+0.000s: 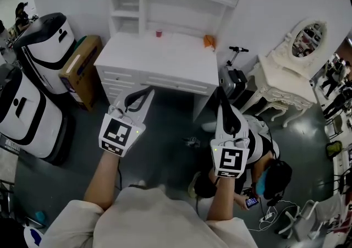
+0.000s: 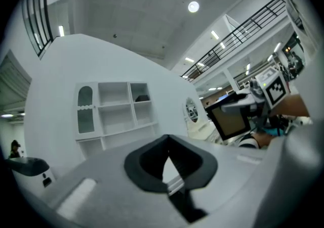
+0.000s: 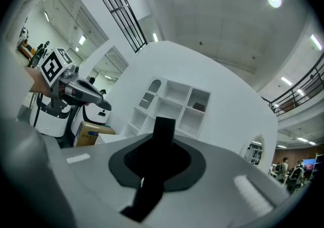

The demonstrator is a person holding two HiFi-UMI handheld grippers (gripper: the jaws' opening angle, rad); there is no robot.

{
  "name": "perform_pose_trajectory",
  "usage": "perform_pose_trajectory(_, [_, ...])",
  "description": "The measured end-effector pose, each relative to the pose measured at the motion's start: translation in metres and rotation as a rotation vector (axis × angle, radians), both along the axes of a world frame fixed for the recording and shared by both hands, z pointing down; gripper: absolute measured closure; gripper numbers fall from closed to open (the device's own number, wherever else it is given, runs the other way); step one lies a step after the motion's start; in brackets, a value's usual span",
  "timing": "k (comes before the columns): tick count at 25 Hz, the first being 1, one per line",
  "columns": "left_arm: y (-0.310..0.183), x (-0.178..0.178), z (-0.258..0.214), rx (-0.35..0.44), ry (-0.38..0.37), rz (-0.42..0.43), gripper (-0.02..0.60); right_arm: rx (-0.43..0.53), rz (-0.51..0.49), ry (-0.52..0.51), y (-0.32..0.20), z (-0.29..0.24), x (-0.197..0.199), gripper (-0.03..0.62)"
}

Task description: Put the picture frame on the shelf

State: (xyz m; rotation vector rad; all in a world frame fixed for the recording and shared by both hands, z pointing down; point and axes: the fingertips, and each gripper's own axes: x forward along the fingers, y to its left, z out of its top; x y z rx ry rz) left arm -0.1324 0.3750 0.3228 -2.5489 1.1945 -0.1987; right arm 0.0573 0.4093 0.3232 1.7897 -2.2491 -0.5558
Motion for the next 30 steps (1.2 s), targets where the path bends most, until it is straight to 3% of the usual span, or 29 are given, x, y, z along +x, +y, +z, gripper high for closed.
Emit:
perform_pose_trajectory(7, [0.005, 0.01, 0.012, -0.029, 0.016, -0.015, 0.581, -0.014, -0.028, -0.012, 0.0, 0.007, 0.005, 0.56])
perform_pose_trajectory(17, [-0.03, 0.031, 0.013, -0.031, 0.004, -0.014, 0.58, -0.013, -0.041, -0.026, -0.034, 0.007, 0.025, 0.56])
perform_pose_trajectory(30, [-0.138, 0.05, 0.028, -0.034, 0.019, -0.006, 0.58, -0.011, -0.044, -0.053, -0.138, 0.019, 0.045, 0.56])
